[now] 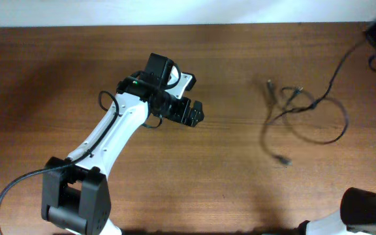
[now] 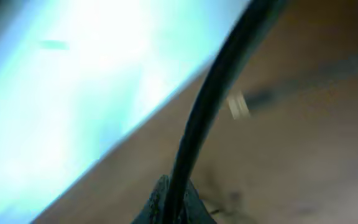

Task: Untangle cables

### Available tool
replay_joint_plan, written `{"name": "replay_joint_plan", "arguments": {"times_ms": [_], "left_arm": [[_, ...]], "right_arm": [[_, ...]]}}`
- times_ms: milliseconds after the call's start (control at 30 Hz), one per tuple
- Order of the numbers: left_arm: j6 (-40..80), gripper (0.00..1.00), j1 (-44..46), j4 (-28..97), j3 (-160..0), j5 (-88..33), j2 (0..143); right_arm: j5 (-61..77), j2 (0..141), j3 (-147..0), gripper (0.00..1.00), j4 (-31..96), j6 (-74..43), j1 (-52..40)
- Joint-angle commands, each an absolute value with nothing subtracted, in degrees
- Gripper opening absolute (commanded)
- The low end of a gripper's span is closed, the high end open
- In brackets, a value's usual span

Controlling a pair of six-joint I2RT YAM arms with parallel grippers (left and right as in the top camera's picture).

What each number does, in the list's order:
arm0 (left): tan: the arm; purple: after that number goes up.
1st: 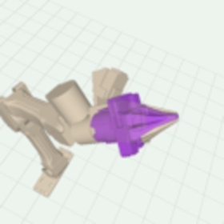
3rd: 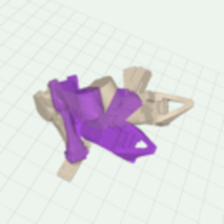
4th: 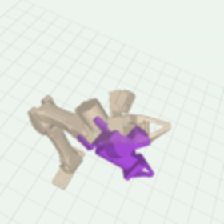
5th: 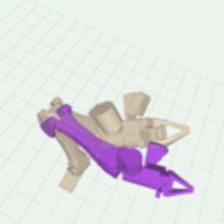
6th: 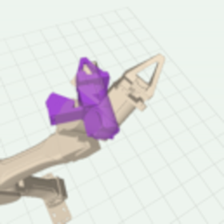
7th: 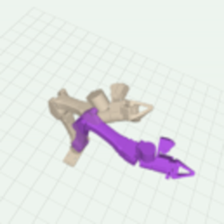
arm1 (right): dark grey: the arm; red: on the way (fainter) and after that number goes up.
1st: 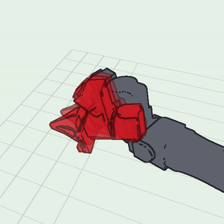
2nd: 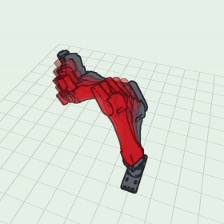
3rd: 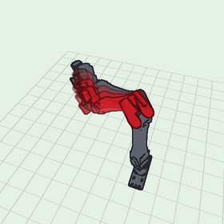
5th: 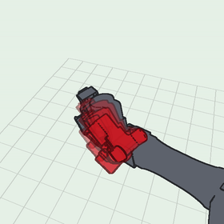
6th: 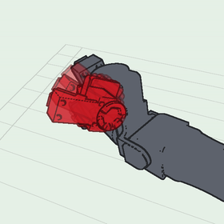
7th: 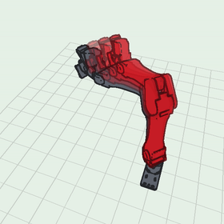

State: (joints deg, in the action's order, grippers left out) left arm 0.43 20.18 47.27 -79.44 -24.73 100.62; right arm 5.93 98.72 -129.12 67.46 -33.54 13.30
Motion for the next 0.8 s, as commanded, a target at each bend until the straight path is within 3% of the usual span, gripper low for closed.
{"name": "replay_joint_plan", "arguments": {"times_ms": [0,233,767], "left_arm": [[3.97,0.99,20.14,46.48,-79.37,-29.89,101.03],[10.31,0.99,20.14,40.34,-79.37,-39.51,101.03],[22.72,0.99,20.67,36.23,-79.37,-46.35,101.03]], "right_arm": [[7.31,98.1,-137.64,0.04,69.63,-32.8,7.66],[6.9,98.1,-141.43,0.04,70.72,-33.67,1.06],[8.75,97.95,-143.72,0.04,67.07,-36.91,0.99]]}}
